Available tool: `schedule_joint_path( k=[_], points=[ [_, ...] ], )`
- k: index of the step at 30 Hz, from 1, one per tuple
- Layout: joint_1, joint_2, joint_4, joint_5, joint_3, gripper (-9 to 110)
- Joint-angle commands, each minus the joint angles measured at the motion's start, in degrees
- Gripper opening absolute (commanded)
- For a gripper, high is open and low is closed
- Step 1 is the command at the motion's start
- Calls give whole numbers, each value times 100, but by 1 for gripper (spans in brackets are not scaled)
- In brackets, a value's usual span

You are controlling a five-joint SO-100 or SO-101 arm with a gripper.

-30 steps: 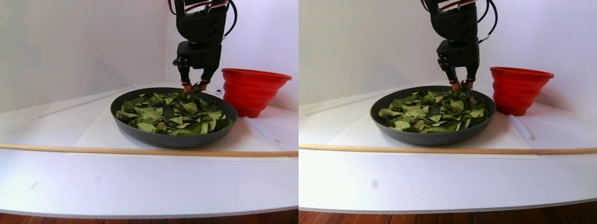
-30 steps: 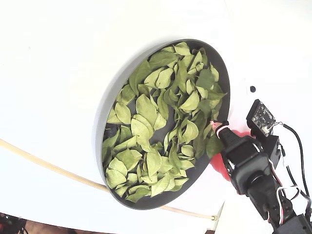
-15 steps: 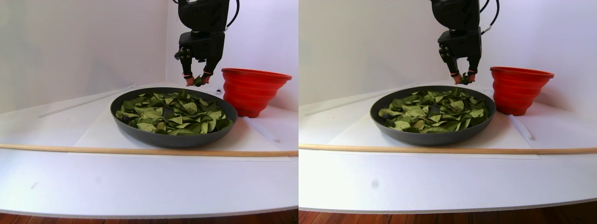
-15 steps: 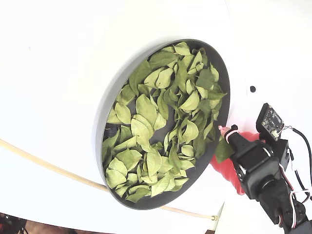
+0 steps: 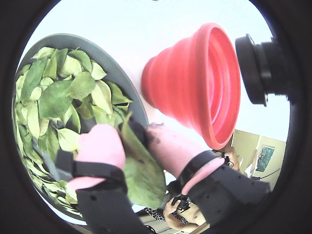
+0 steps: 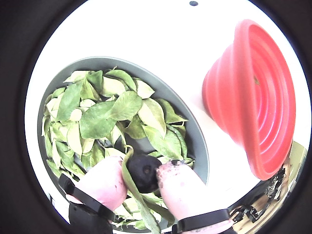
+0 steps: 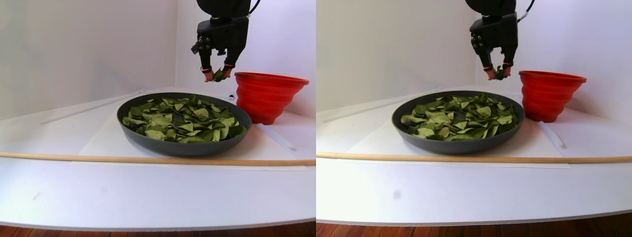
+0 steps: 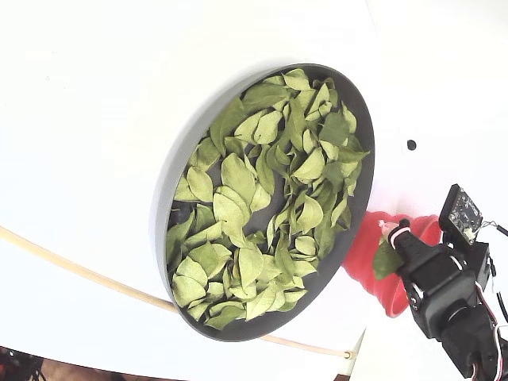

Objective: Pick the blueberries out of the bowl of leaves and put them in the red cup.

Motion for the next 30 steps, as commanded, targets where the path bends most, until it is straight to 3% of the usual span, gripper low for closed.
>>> schedule_joint_path(
  k=[1,30],
  points=[
    [229,923,88,-26,-44,10],
    [932,1187,483,-272,-668,10]
  ],
)
